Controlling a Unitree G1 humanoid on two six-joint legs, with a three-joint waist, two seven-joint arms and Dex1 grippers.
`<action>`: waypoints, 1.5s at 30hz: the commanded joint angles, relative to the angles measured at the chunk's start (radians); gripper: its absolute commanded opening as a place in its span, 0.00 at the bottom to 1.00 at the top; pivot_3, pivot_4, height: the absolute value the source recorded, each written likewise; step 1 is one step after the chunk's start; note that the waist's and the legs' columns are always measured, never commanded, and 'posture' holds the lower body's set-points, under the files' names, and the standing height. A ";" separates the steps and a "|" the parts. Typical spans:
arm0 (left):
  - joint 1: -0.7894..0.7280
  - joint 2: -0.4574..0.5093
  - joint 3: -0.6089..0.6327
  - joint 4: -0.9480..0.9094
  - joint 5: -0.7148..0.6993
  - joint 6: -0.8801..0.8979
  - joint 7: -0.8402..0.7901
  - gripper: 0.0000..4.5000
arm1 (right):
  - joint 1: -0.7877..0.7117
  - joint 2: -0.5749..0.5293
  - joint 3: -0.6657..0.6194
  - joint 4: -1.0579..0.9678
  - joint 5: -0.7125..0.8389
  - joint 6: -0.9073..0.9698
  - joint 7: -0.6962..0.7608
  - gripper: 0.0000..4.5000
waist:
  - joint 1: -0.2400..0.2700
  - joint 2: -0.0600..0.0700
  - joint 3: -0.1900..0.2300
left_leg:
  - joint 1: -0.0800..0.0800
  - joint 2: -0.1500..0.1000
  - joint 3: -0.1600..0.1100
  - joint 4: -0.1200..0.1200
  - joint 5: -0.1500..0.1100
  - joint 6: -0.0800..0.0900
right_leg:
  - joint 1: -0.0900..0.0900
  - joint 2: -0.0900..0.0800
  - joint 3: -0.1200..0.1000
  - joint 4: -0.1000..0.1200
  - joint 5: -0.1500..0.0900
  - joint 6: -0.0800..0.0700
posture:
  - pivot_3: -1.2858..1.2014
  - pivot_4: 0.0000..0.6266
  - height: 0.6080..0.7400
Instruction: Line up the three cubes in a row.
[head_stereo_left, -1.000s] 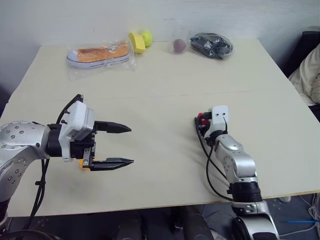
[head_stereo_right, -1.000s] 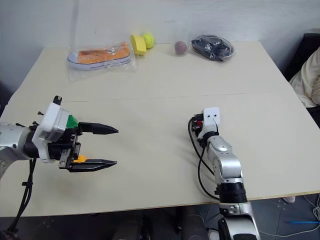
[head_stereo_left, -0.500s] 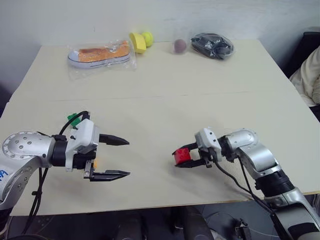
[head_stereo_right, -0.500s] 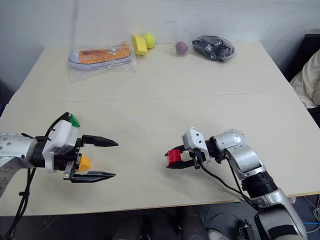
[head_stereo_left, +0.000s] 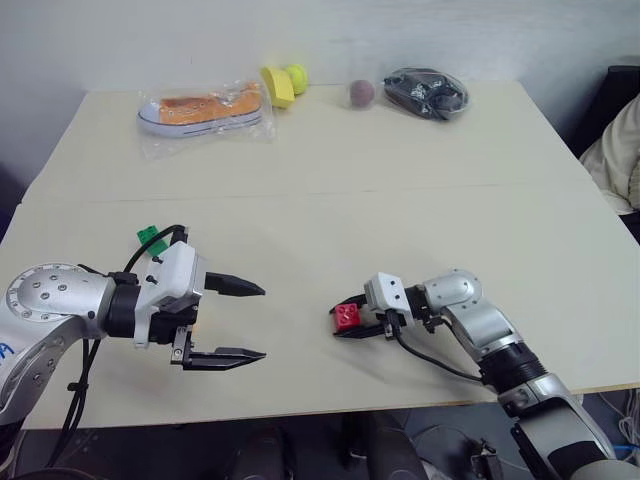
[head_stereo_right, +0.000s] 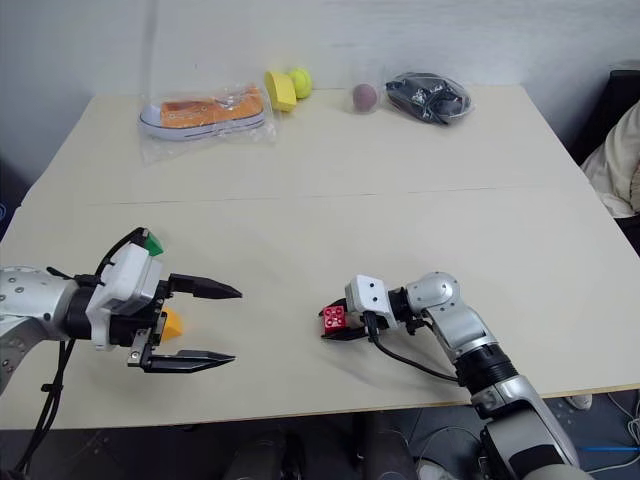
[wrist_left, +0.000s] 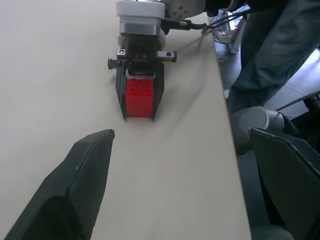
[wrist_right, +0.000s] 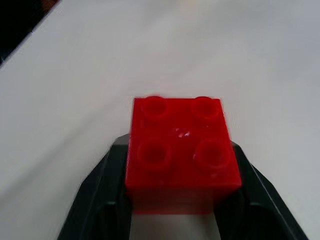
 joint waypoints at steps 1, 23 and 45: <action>0.001 0.008 0.043 -0.013 -0.014 0.003 0.011 1.00 | 0.009 -0.011 -0.007 0.003 -0.013 -0.015 0.003 0.68 | 0.000 0.000 0.000 | 0.000 0.000 0.000 0.000 0.000 0.000 | 0.000 0.000 0.000 0.000 0.000 0.000 | 0.52 0.24 1.00; 0.672 -0.195 0.666 0.299 0.251 -0.212 0.004 1.00 | -0.048 -0.365 -0.349 -0.506 0.477 0.599 0.101 0.99 | 0.013 0.000 0.000 | -0.001 -0.001 -0.003 -0.001 -0.003 0.002 | 0.000 -0.006 -0.006 -0.004 -0.001 -0.001 | 0.52 0.24 1.00; -0.391 -0.042 0.007 1.205 0.552 -0.558 0.053 1.00 | -0.019 -0.353 -0.370 -0.577 0.513 0.632 0.019 0.99 | 0.024 -0.002 -0.001 | -0.002 -0.001 0.001 0.000 -0.002 0.002 | -0.001 -0.003 -0.010 0.003 0.000 -0.001 | 0.52 0.24 1.00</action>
